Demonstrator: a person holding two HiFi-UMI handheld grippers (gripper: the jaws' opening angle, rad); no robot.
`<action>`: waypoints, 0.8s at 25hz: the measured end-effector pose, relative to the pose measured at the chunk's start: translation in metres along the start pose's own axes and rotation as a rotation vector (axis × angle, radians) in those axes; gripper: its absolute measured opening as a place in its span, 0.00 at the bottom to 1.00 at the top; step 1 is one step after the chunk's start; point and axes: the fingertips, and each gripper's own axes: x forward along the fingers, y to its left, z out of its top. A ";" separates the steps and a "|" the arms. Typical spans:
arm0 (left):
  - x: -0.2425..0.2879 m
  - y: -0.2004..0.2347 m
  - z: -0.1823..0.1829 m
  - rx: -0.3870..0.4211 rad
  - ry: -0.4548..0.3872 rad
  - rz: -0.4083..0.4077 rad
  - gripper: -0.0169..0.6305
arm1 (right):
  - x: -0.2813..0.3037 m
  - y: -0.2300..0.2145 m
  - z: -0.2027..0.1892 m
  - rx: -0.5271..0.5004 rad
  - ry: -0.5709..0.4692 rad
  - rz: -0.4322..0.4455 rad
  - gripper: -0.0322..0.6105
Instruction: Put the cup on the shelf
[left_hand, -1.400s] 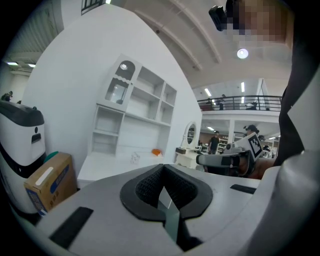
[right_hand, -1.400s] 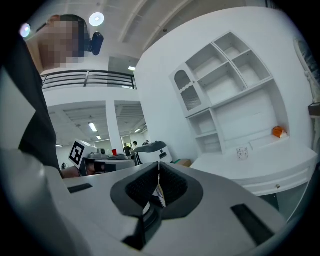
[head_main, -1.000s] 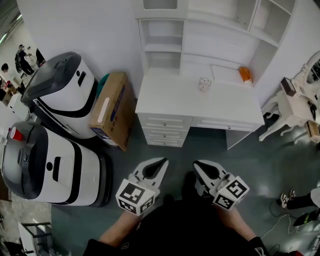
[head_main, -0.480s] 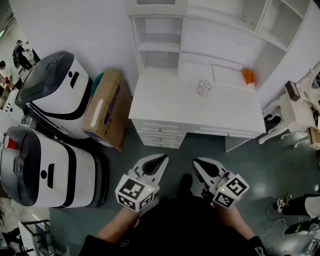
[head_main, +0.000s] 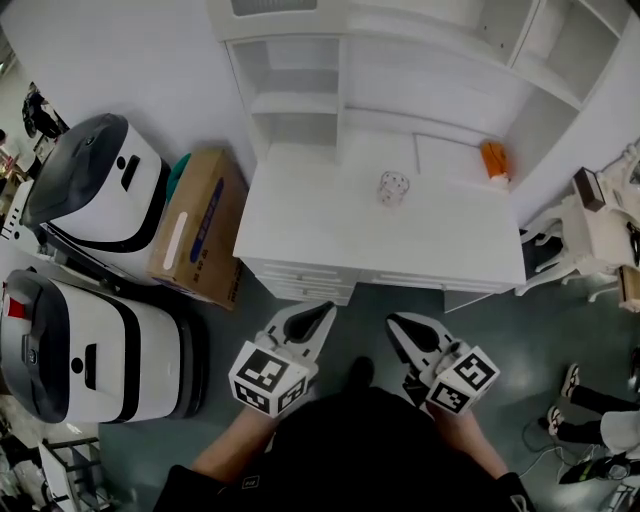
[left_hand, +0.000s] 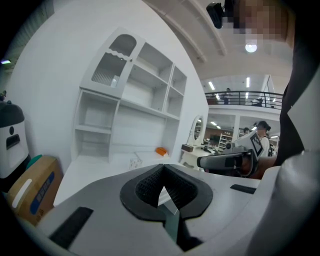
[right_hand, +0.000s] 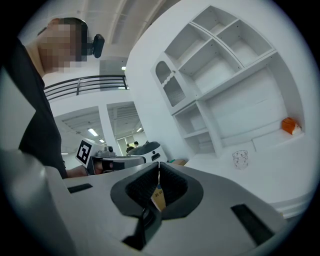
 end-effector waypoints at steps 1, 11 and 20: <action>0.009 -0.001 0.003 -0.001 0.000 0.004 0.04 | -0.002 -0.009 0.002 0.004 0.000 0.001 0.08; 0.065 -0.001 0.026 0.025 -0.004 0.059 0.04 | -0.026 -0.082 0.022 0.017 0.004 0.013 0.08; 0.089 0.034 0.026 -0.018 -0.003 0.037 0.04 | 0.011 -0.099 0.028 0.019 0.022 0.018 0.08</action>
